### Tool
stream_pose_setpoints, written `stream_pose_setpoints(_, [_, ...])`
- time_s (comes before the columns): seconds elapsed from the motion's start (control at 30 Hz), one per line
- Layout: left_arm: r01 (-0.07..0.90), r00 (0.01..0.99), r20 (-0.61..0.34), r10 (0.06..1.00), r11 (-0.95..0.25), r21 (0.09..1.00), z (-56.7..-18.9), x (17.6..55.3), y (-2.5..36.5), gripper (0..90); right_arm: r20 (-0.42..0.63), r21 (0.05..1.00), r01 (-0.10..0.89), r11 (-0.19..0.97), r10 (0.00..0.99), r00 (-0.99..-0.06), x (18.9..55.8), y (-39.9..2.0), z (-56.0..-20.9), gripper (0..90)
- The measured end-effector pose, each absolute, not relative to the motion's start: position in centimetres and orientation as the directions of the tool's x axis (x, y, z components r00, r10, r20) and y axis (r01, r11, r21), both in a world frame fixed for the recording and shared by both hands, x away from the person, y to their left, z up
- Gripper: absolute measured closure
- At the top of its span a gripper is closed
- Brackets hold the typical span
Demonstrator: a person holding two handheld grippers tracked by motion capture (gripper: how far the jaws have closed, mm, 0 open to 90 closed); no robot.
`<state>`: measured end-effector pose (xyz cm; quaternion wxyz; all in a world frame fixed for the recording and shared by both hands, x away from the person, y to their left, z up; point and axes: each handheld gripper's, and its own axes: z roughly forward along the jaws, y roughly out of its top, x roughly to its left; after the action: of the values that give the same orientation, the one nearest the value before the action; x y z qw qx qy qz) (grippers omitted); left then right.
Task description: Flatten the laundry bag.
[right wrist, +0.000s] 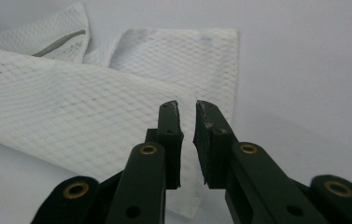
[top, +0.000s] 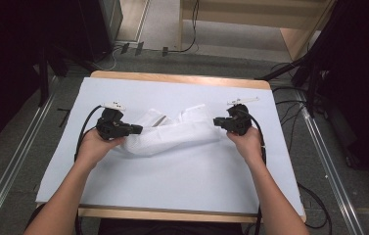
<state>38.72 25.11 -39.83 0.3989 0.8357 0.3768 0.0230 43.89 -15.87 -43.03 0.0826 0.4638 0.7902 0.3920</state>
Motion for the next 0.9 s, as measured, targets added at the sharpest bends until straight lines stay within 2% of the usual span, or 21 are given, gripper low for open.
stream_pose_setpoints(0.23, [0.603,0.742,-0.295,0.602,-0.406,0.686,-39.9,36.6,24.8,87.5,0.220,0.713,0.643,0.278,0.783,-0.582,43.1,-15.3,-42.2,83.0])
stream_pose_setpoints(0.53, [0.616,0.745,-0.308,0.592,-0.431,0.660,-41.4,34.9,24.5,85.2,0.227,0.684,0.669,0.292,0.786,-0.575,43.9,-14.8,-43.5,81.6])
stream_pose_setpoints(0.77, [0.632,0.733,-0.319,0.600,-0.428,0.647,-42.3,34.8,24.2,84.4,0.235,0.680,0.667,0.305,0.771,-0.592,44.9,-13.5,-44.8,74.8])
stream_pose_setpoints(0.9, [0.643,0.723,-0.326,0.609,-0.419,0.641,-42.7,34.9,24.2,84.4,0.224,0.673,0.662,0.330,0.762,-0.607,45.3,-12.2,-45.4,67.8])
